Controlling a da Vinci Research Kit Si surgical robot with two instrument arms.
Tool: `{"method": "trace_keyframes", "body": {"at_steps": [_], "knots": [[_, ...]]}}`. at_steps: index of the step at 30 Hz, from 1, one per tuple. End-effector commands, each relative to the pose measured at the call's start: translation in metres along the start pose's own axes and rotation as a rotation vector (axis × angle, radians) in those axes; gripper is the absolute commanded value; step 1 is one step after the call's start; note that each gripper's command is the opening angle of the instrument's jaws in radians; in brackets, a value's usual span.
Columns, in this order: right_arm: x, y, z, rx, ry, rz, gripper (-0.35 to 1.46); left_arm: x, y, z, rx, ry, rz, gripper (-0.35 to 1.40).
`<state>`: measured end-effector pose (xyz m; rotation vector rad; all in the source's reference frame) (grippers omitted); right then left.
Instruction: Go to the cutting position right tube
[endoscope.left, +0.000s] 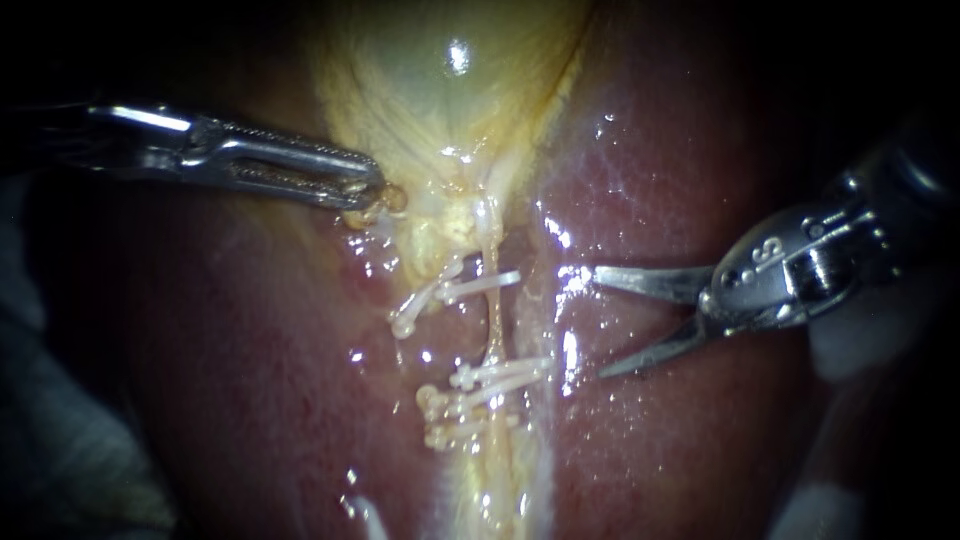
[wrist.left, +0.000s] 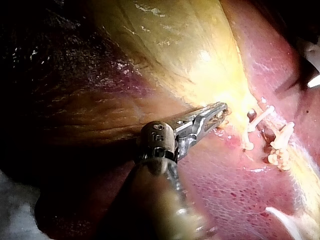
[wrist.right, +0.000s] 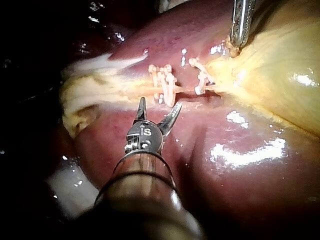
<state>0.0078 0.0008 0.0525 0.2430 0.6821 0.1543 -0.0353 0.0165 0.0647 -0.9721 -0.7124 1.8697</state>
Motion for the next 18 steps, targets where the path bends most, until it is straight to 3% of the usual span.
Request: {"method": "trace_keyframes", "body": {"at_steps": [1,5,13,18], "knots": [[0.0000,0.0000,0.0000,0.000,0.000,0.001,1.45,0.0001,0.0001,-0.0002,-0.003,-0.001,0.000,-0.35],[0.0000,0.0000,0.0000,0.000,0.000,0.001,1.45,0.0011,0.0010,-0.0024,0.001,0.002,-0.008,-0.35],[0.0001,0.0001,0.0001,-0.001,0.000,0.001,1.45,0.0034,0.0038,-0.0088,0.011,0.059,-0.026,-0.35],[0.0002,0.0001,0.0002,-0.002,0.000,0.002,1.43,0.0035,0.0052,-0.0100,0.007,0.071,-0.022,-0.35]]}}
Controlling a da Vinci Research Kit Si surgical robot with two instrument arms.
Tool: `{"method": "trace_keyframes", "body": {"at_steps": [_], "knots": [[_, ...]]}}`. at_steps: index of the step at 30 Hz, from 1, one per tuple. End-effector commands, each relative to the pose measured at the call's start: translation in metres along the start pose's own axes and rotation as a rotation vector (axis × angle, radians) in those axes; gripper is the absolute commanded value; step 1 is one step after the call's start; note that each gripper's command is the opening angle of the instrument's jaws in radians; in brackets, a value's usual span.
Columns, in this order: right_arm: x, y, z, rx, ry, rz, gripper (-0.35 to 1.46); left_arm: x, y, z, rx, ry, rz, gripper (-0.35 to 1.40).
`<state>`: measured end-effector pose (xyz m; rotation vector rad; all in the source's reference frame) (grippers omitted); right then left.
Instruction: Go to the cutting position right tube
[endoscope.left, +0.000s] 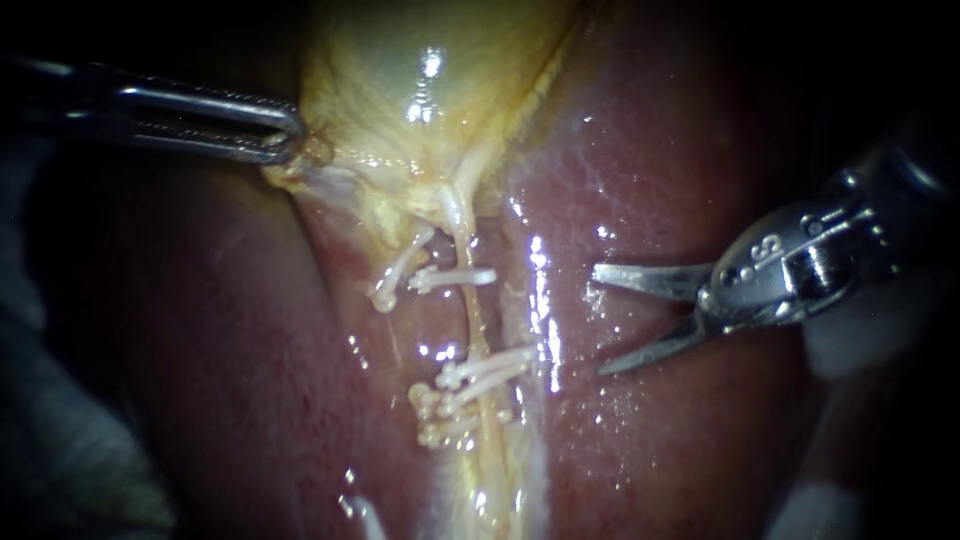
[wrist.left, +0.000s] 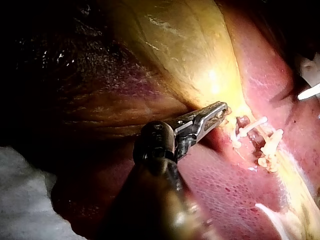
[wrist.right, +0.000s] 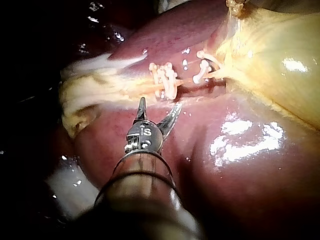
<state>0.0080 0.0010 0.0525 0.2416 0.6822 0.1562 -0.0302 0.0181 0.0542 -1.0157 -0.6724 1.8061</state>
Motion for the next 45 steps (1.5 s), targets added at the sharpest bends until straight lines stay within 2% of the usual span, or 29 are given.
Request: {"method": "trace_keyframes", "body": {"at_steps": [1,6,11,15,20,24,33,45], "knots": [[0.0000,0.0000,0.0002,0.000,-0.001,0.001,1.41,0.0000,0.0003,0.0000,0.001,0.000,0.002,-0.35],[0.0004,0.0000,0.0009,0.001,0.000,0.009,1.38,0.0000,0.0006,0.0000,0.003,0.002,0.006,-0.35],[0.0003,0.0004,0.0020,0.053,0.018,0.098,1.35,0.0001,0.0006,0.0000,0.003,0.002,0.006,-0.35],[-0.0003,0.0007,0.0034,0.136,0.036,0.160,1.31,0.0001,0.0006,0.0000,0.003,0.002,0.006,-0.35],[-0.0015,0.0010,0.0058,0.179,0.051,0.216,1.31,0.0001,0.0006,0.0000,0.003,0.002,0.006,-0.35],[-0.0023,0.0013,0.0077,0.205,0.081,0.251,1.31,0.0001,0.0006,0.0000,0.003,0.002,0.006,-0.35],[-0.0032,0.0020,0.0114,0.264,0.094,0.290,1.30,0.0000,0.0006,0.0000,0.003,0.002,0.006,-0.35],[-0.0037,0.0019,0.0165,0.313,0.093,0.302,1.30,0.0000,0.0006,0.0000,0.004,0.002,0.006,-0.35]]}}
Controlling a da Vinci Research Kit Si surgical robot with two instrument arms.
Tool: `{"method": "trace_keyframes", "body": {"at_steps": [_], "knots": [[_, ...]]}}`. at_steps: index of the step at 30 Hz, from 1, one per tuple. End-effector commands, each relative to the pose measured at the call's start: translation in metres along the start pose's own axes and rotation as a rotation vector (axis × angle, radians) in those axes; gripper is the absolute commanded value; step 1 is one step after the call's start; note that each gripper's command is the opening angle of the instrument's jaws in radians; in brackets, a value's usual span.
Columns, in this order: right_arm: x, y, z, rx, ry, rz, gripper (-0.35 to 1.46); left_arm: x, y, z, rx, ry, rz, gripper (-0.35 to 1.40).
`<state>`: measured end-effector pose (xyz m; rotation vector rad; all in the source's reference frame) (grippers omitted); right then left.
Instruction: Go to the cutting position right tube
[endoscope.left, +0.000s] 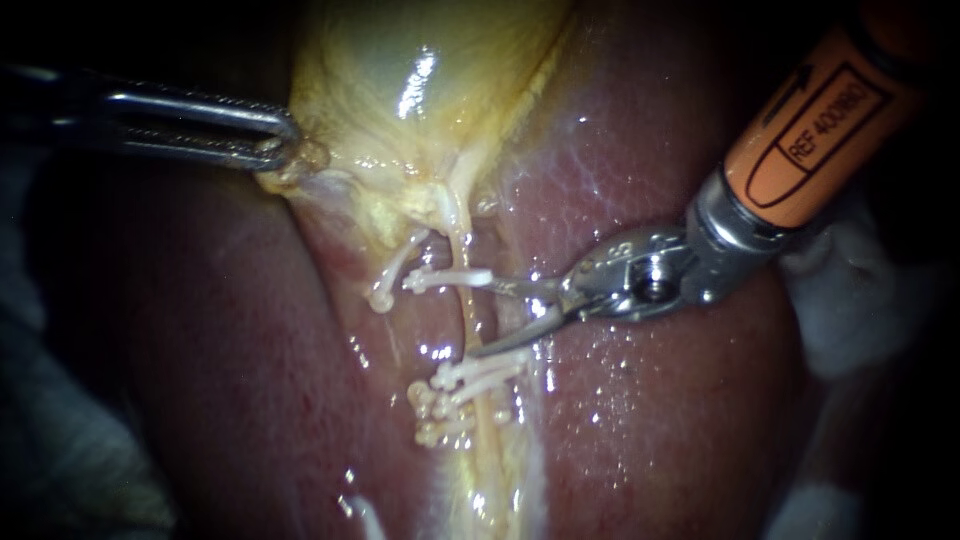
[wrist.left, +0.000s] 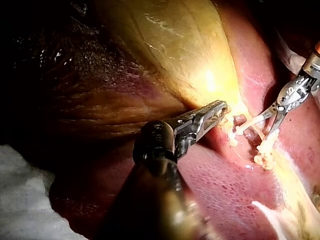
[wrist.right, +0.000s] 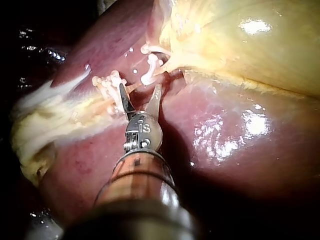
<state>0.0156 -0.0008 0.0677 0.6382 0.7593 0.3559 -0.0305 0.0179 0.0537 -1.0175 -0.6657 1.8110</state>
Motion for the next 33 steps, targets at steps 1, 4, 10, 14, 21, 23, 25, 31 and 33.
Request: {"method": "trace_keyframes", "body": {"at_steps": [1,4,10,14,21,23,25,31,33], "knots": [[0.0000,0.0001,0.0002,0.014,-0.001,0.006,1.30,0.0000,0.0000,0.0000,0.000,0.000,0.000,-0.35],[0.0002,0.0001,0.0004,0.056,0.061,0.005,1.30,0.0000,0.0000,0.0000,0.000,0.000,0.000,-0.35],[0.0007,0.0001,0.0010,0.143,0.109,0.000,1.28,0.0000,0.0000,0.0000,0.000,0.001,0.000,-0.35],[0.0009,0.0001,0.0016,0.180,0.109,-0.024,1.26,0.0000,0.0001,-0.0001,0.001,0.001,0.000,-0.35],[0.0011,0.0001,0.0038,0.220,0.118,-0.044,1.26,0.0000,0.0001,0.0000,0.001,0.001,0.000,-0.35],[0.0014,0.0002,0.0044,0.231,0.134,-0.040,1.25,0.0000,0.0001,0.0000,0.001,0.001,0.000,-0.35],[0.0018,0.0003,0.0049,0.243,0.157,-0.035,1.25,0.0000,0.0002,0.0000,0.001,0.001,0.000,-0.35],[0.0029,0.0006,0.0060,0.267,0.203,-0.014,1.25,0.0000,0.0002,-0.0001,0.001,0.001,-0.001,-0.35],[0.0029,0.0006,0.0060,0.270,0.204,-0.009,1.25,0.0000,0.0002,-0.0001,0.001,0.001,-0.001,-0.35]]}}
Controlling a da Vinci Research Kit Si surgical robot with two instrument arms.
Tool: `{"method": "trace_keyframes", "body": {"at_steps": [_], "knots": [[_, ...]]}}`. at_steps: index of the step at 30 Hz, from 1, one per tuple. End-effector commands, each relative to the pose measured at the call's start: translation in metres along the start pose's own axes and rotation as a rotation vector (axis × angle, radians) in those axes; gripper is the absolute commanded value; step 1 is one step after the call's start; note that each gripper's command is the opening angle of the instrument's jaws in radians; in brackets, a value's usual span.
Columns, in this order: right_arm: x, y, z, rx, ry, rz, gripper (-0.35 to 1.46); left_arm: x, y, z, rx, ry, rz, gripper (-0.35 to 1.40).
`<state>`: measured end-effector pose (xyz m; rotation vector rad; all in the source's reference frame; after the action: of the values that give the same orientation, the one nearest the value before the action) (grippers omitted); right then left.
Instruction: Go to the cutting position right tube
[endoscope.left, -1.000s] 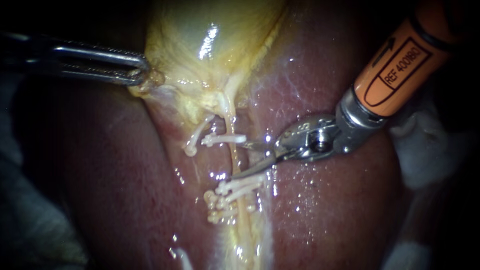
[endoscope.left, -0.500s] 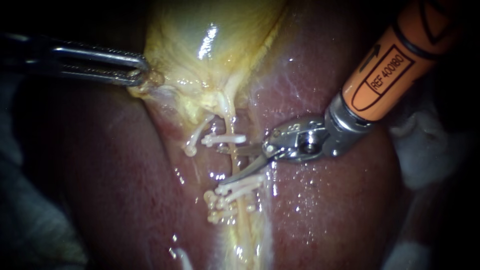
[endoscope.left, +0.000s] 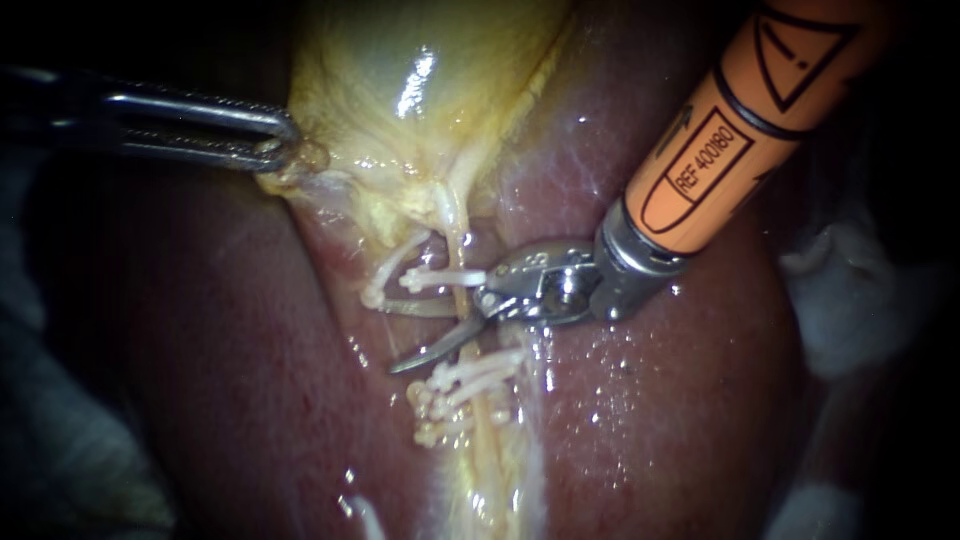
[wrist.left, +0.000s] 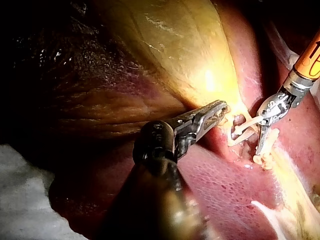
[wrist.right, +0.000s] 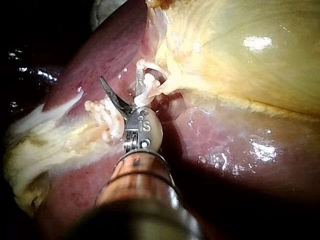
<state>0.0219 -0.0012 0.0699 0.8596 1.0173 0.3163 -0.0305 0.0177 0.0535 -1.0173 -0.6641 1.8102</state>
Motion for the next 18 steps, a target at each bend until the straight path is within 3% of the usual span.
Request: {"method": "trace_keyframes", "body": {"at_steps": [1,4,14,18], "knots": [[0.0000,0.0000,0.0000,0.002,-0.002,-0.001,1.23,0.0000,0.0000,0.0000,0.000,0.000,0.000,-0.35],[-0.0001,-0.0004,-0.0002,0.014,0.006,0.000,1.23,0.0000,0.0000,0.0000,0.000,0.000,0.000,-0.35],[0.0005,-0.0035,-0.0003,0.113,0.048,-0.009,1.18,0.0000,0.0000,0.0000,0.000,0.000,0.000,-0.35],[0.0012,-0.0038,-0.0004,0.140,0.061,-0.008,1.18,0.0000,0.0000,0.0000,0.000,0.000,0.000,-0.35]]}}
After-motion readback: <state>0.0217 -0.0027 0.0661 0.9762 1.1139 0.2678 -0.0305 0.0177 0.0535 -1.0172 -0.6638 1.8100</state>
